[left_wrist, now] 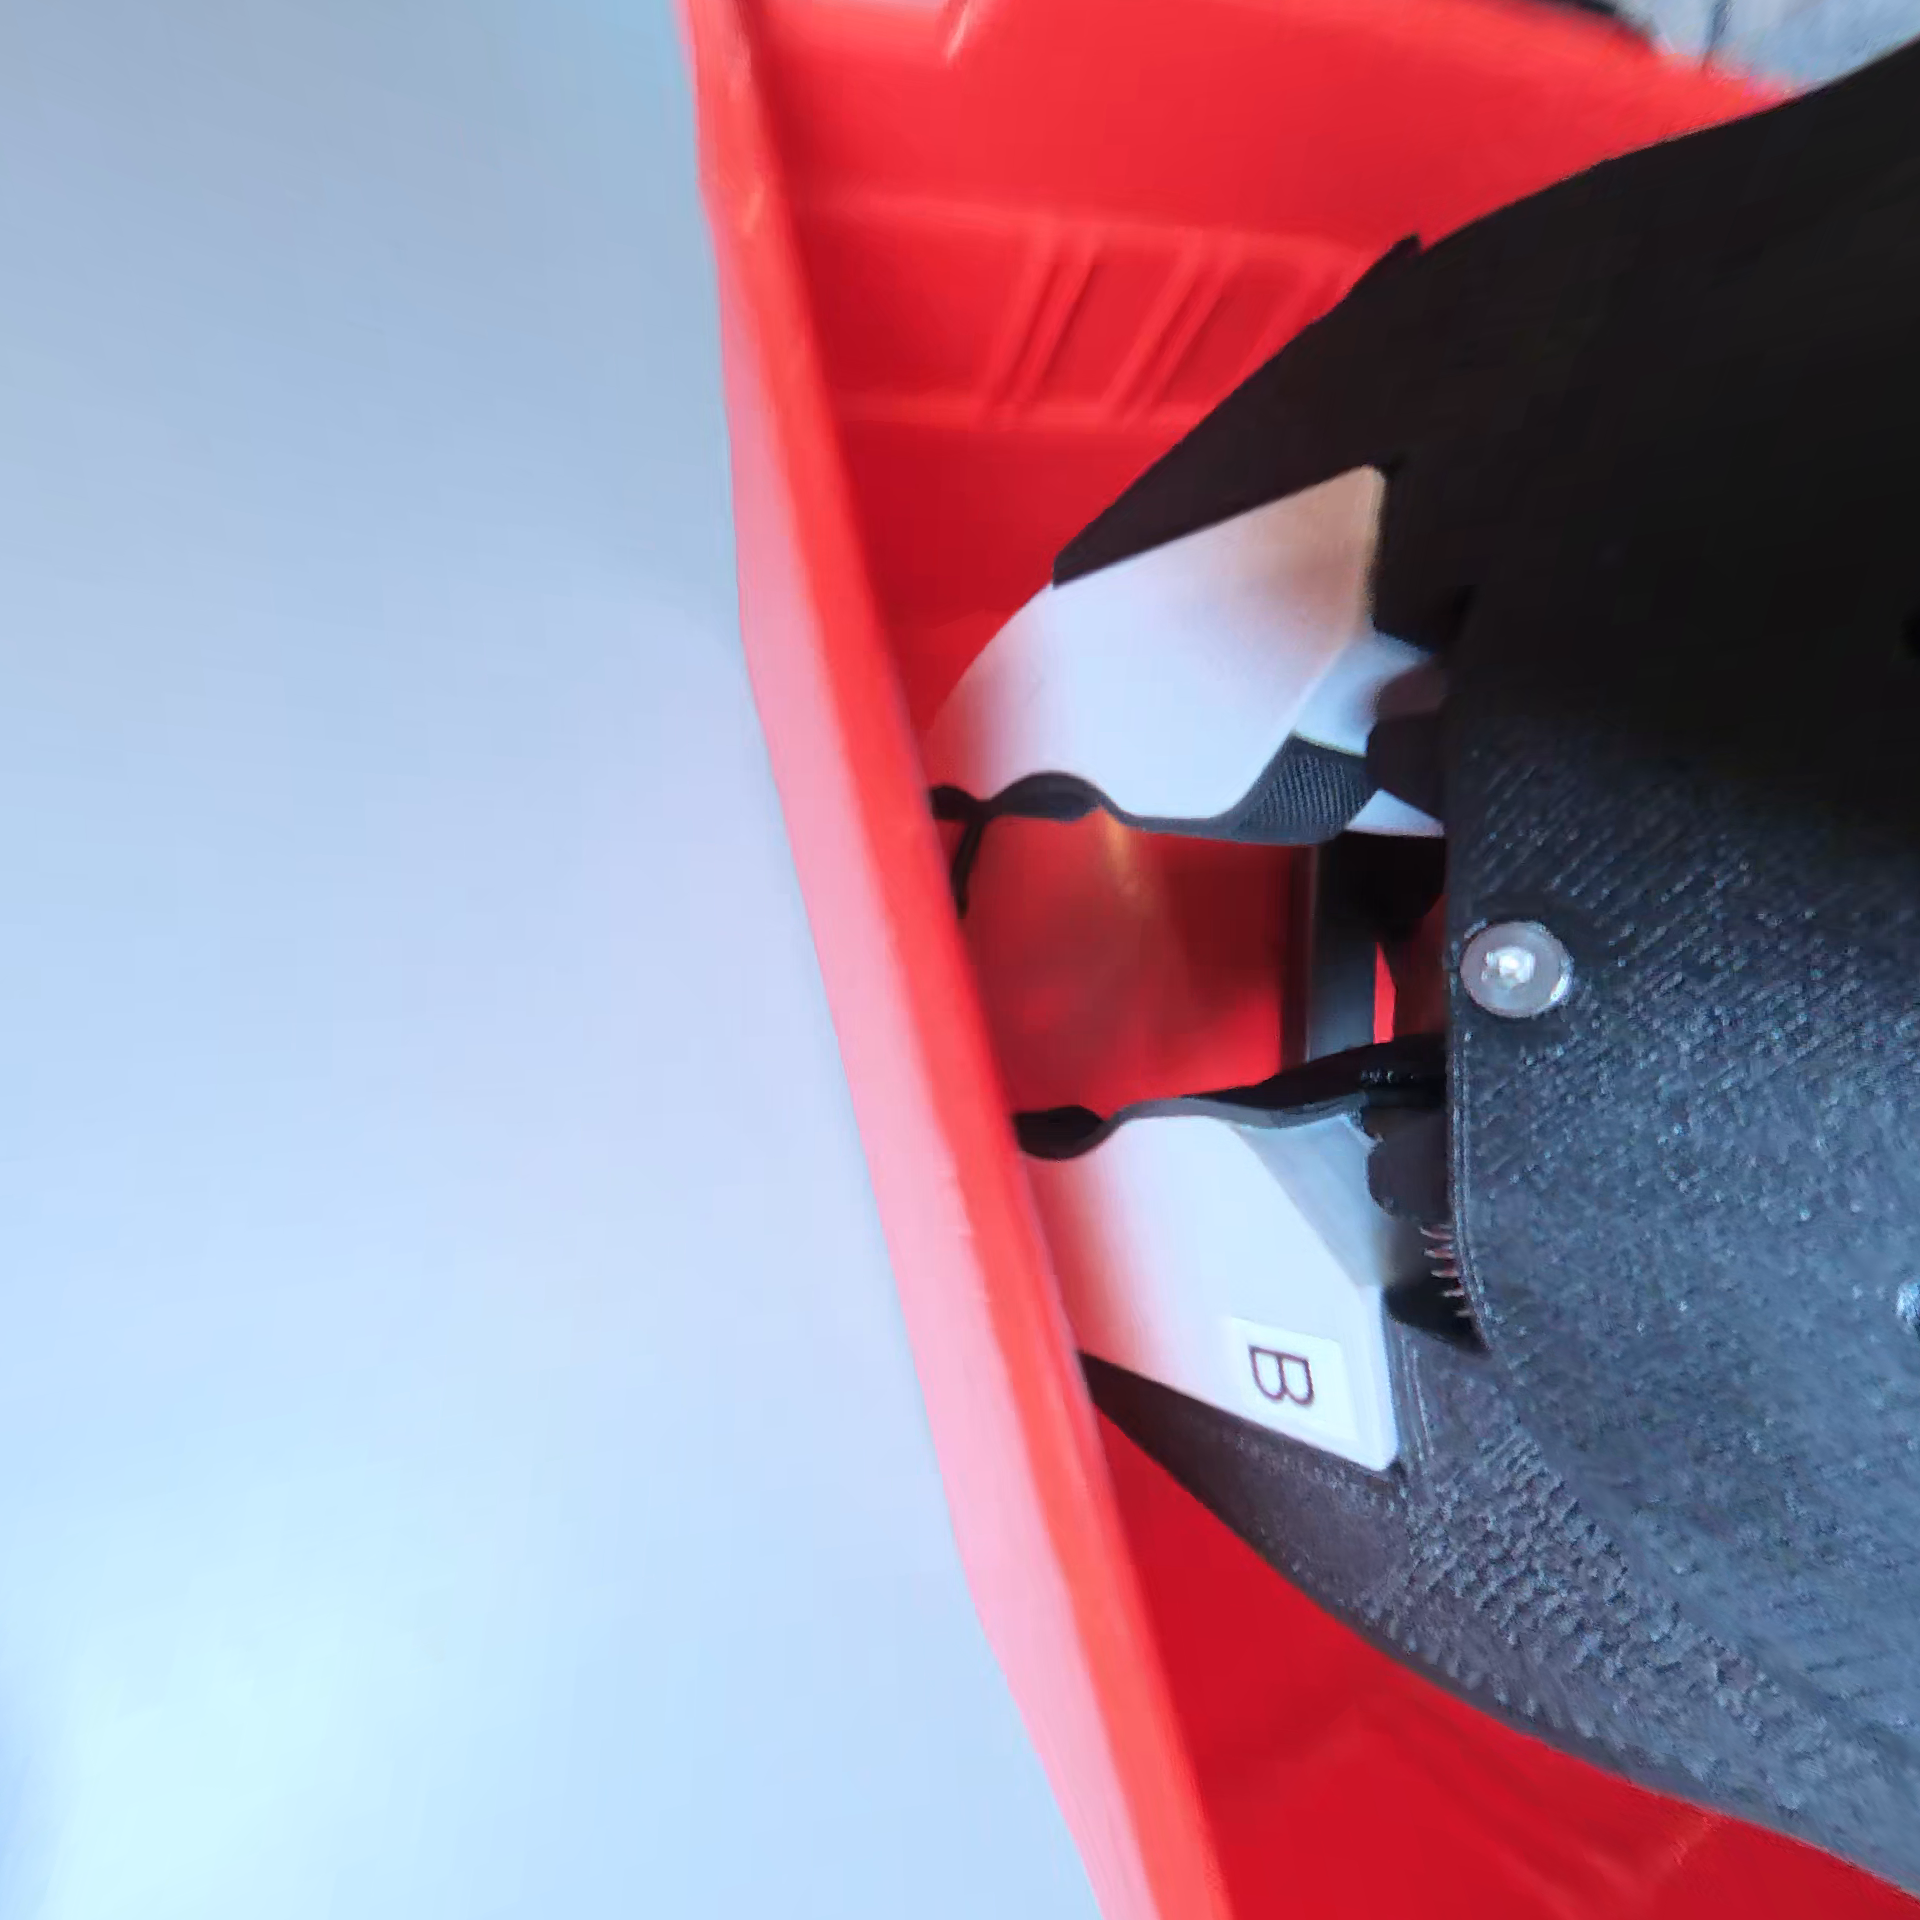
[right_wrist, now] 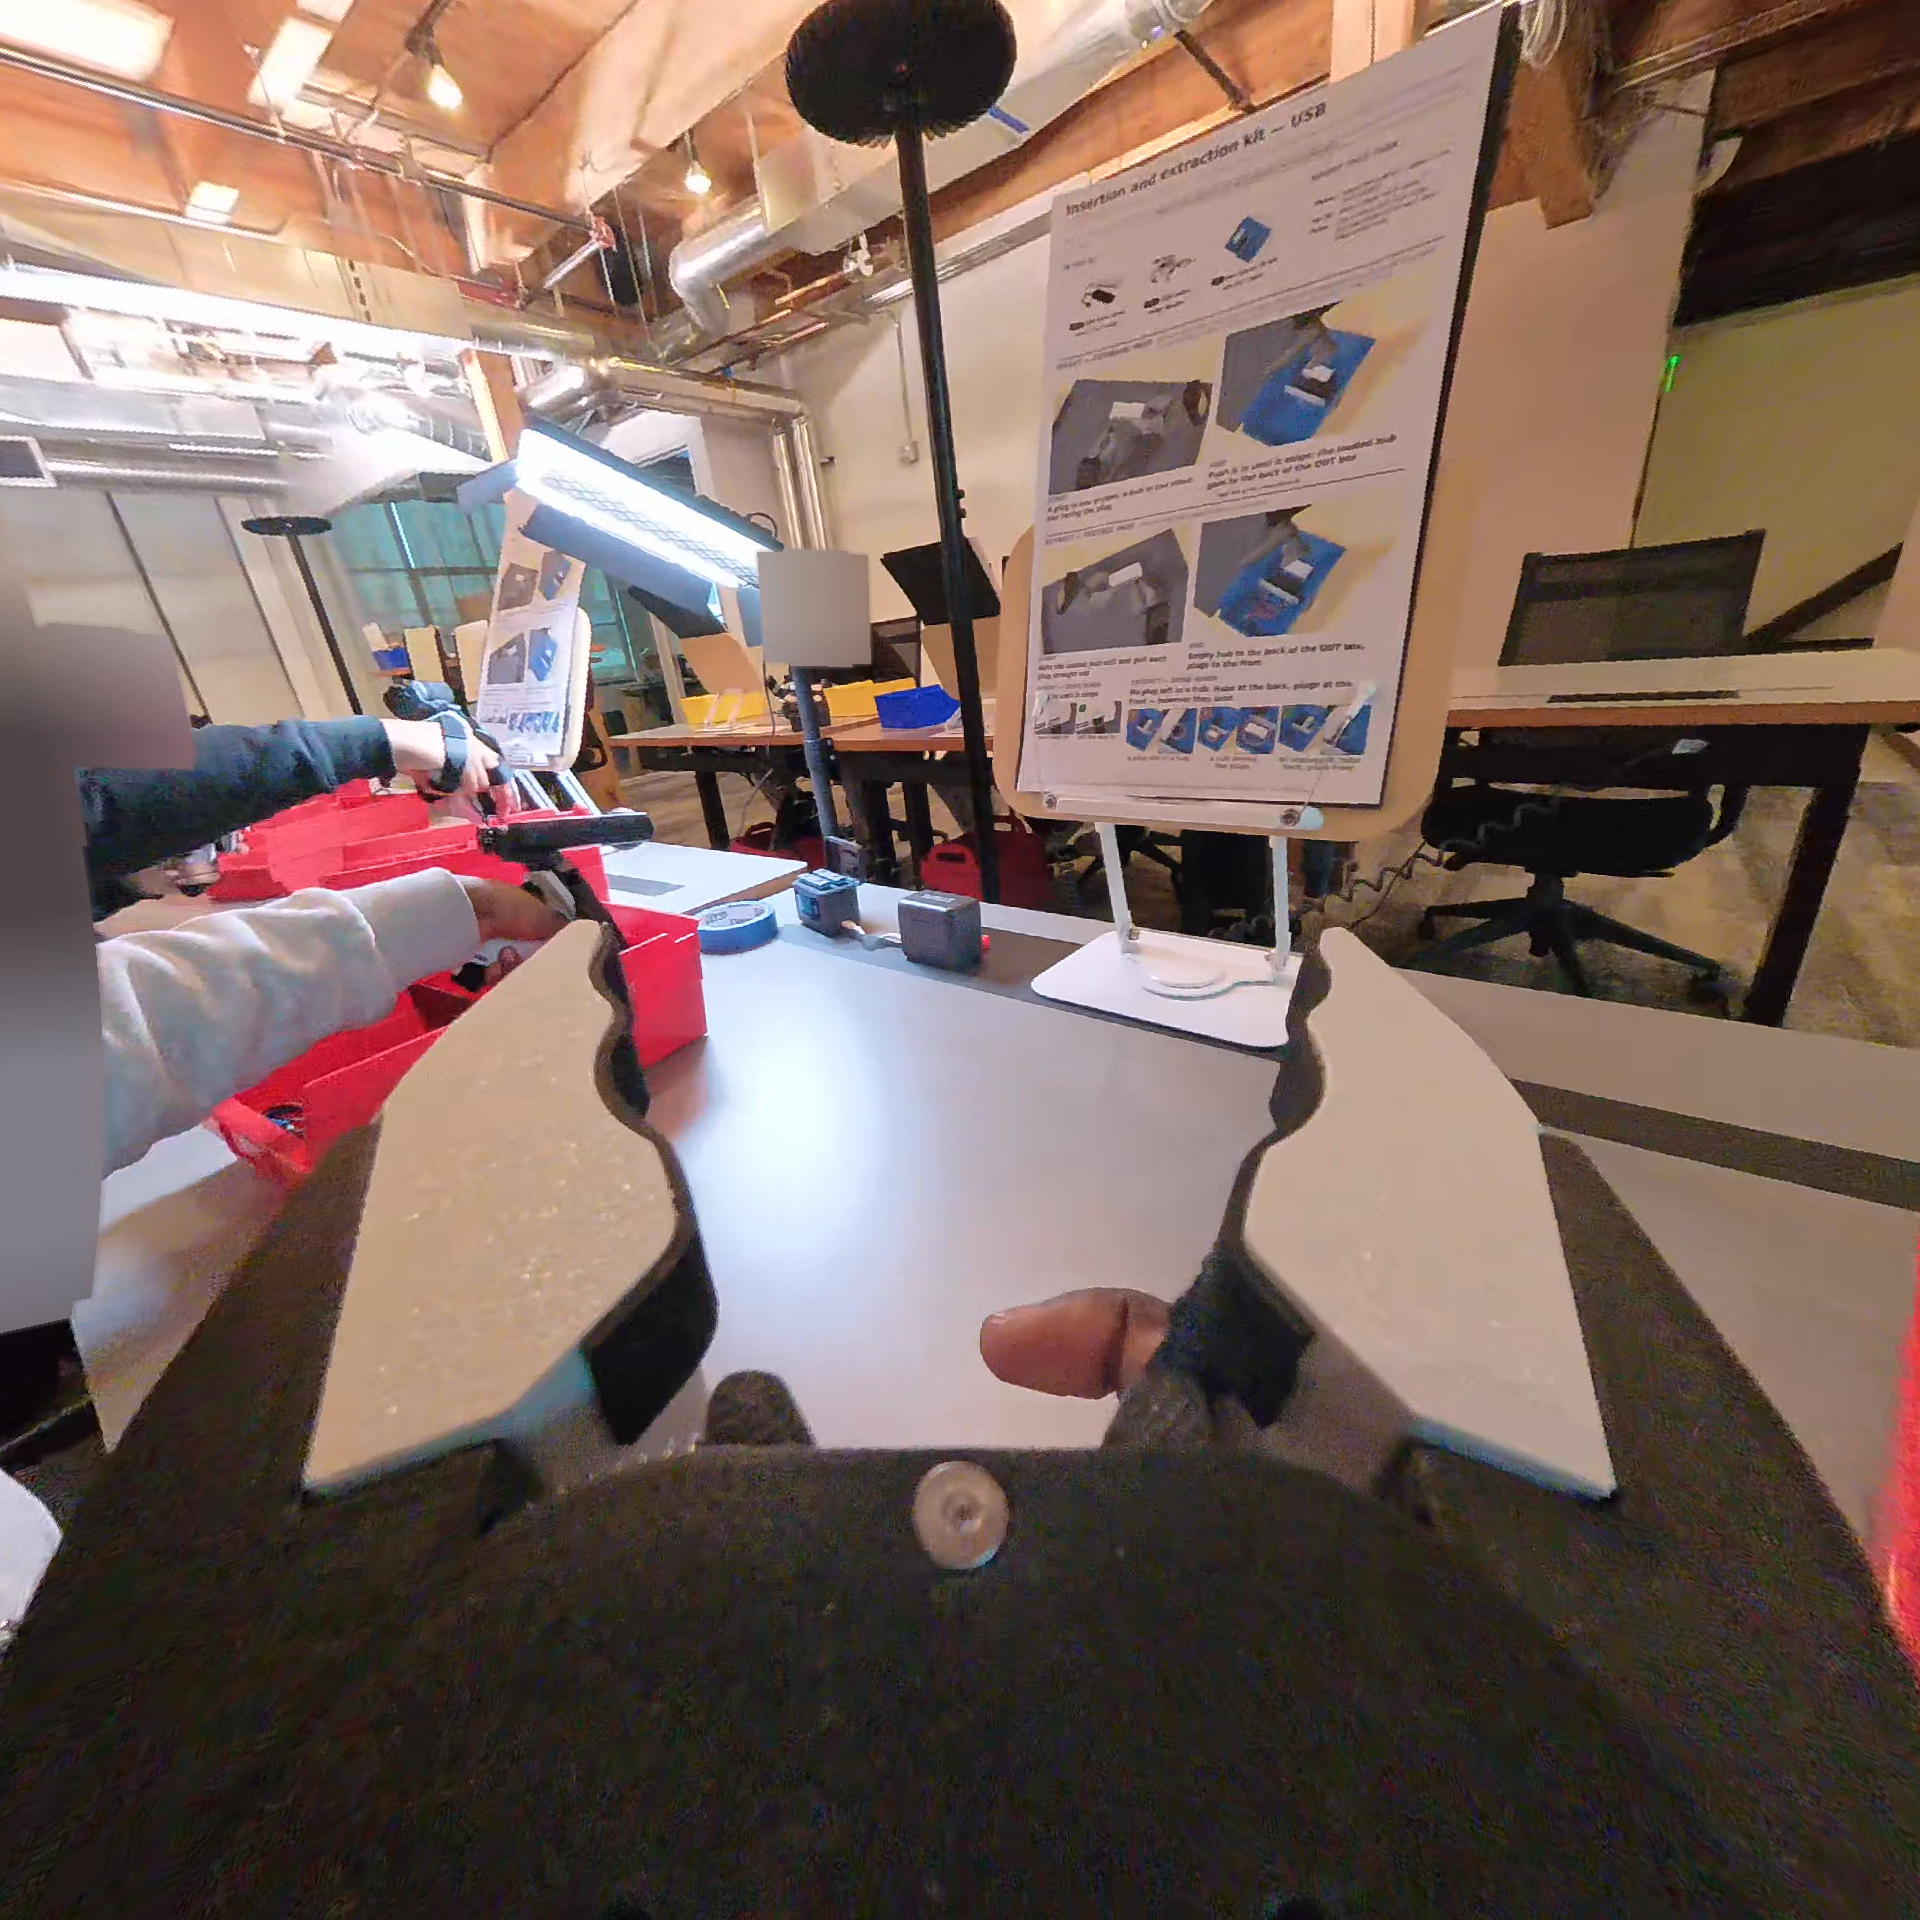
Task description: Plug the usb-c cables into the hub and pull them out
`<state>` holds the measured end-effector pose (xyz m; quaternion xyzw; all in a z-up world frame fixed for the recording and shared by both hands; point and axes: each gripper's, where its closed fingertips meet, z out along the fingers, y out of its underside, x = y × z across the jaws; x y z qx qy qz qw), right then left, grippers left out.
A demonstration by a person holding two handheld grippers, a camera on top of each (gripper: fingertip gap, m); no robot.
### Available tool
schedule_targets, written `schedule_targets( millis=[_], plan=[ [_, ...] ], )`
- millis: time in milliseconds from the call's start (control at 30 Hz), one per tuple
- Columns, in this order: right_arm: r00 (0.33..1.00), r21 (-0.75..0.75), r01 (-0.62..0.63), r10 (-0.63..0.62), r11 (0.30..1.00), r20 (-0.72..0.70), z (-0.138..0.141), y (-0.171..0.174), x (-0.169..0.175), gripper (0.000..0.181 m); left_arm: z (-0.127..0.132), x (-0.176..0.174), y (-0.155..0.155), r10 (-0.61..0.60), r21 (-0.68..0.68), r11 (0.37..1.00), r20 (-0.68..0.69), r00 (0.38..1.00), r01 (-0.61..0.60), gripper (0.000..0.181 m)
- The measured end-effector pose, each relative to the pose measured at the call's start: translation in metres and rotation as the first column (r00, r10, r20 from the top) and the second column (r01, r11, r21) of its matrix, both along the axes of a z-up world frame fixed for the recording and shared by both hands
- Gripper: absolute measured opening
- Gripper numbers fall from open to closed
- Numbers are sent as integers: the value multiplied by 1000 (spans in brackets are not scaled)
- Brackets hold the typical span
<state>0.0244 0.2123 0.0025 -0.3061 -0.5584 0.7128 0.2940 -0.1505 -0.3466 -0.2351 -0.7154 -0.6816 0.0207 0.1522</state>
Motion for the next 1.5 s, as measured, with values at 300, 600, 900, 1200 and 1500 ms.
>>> schedule_targets(
  millis=[300,600,900,1200,1500],
  plan=[
    [995,-14,97,-97,995,-32,3,22,2,113,-2,0,-5,-142,-289,949,-40,989,124,1],
    [993,-12,85,-86,996,-85,15,22,12,104,45,25,-12,-495,-278,836,-11,869,473,11],
    [993,-17,38,-40,999,-107,15,8,6,99,31,86,-73,-690,-198,390,584,428,899,50],
    [987,-110,105,-117,988,-111,19,35,-2,91,-12,76,-66,-792,-194,87,581,186,977,43],
    [980,-181,130,-154,975,-125,16,54,4,83,24,63,-52,-827,-311,-27,541,154,950,25]
  ],
)
